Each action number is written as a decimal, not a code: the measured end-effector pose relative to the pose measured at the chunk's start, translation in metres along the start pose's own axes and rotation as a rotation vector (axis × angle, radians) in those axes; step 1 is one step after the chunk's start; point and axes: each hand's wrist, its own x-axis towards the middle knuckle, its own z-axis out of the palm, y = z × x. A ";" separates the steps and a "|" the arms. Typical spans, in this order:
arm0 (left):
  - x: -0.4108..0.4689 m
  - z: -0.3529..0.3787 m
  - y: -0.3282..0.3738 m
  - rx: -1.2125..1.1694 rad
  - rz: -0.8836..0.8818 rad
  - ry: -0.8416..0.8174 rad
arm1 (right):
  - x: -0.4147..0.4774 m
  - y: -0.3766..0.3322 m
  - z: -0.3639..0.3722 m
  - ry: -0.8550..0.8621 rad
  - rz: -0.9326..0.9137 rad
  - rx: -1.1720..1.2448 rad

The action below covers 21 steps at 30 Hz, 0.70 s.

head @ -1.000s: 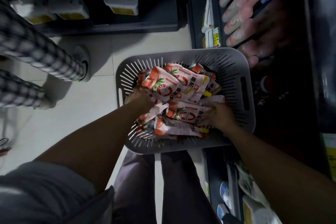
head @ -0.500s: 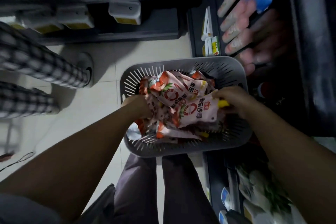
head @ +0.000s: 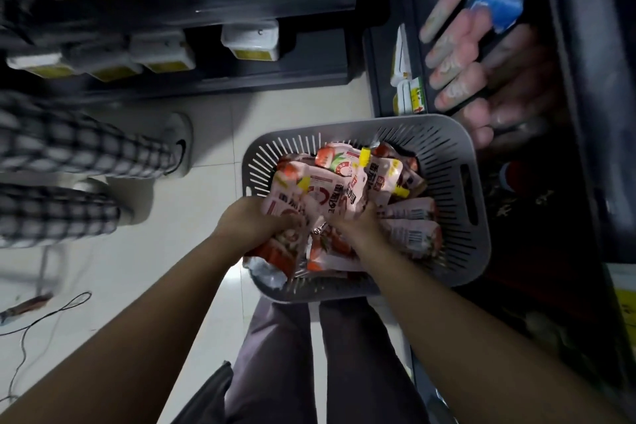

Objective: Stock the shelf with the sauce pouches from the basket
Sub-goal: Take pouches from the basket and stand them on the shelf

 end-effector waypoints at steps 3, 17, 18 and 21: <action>-0.004 0.002 0.001 -0.310 0.035 -0.071 | 0.013 0.005 0.000 0.149 0.001 -0.078; -0.028 0.007 0.036 -0.788 -0.033 -0.371 | -0.018 -0.024 -0.088 -0.231 -0.131 0.316; -0.032 0.006 0.043 -0.790 -0.010 -0.371 | -0.023 -0.031 -0.090 -0.214 -0.164 0.325; -0.042 -0.001 0.064 -0.756 0.079 -0.339 | -0.038 -0.050 -0.096 -0.175 -0.249 0.347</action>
